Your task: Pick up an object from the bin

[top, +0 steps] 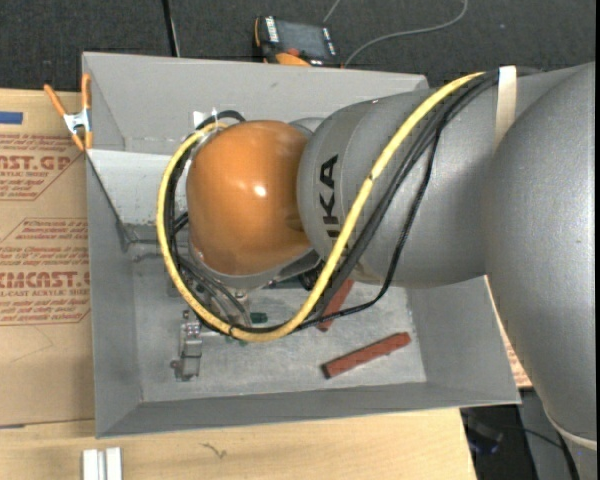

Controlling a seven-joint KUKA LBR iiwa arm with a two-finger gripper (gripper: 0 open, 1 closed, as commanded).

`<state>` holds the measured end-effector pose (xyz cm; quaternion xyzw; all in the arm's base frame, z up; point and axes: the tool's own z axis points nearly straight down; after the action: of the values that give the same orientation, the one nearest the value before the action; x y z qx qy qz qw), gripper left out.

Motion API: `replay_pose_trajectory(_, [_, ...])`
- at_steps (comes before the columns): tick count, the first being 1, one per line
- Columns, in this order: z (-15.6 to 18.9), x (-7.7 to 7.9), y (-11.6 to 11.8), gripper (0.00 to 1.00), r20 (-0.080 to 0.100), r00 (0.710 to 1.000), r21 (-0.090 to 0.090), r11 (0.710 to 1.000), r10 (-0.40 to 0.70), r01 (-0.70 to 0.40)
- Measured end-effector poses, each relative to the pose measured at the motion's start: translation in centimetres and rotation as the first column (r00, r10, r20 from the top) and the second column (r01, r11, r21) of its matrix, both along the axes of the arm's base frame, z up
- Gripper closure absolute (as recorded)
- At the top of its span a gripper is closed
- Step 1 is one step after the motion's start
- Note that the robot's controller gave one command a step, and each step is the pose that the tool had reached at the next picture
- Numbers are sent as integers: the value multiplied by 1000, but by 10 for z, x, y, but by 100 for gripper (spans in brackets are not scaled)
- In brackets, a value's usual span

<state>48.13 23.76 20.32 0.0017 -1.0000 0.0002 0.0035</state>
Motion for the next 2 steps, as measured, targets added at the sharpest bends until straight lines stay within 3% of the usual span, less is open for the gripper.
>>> replay_pose_trajectory(1, [-136,7,-42,0,9,986,0,986,167,-167])
replay_pose_trajectory(2, [-133,10,-135,0,11,991,-2,991,136,-136])
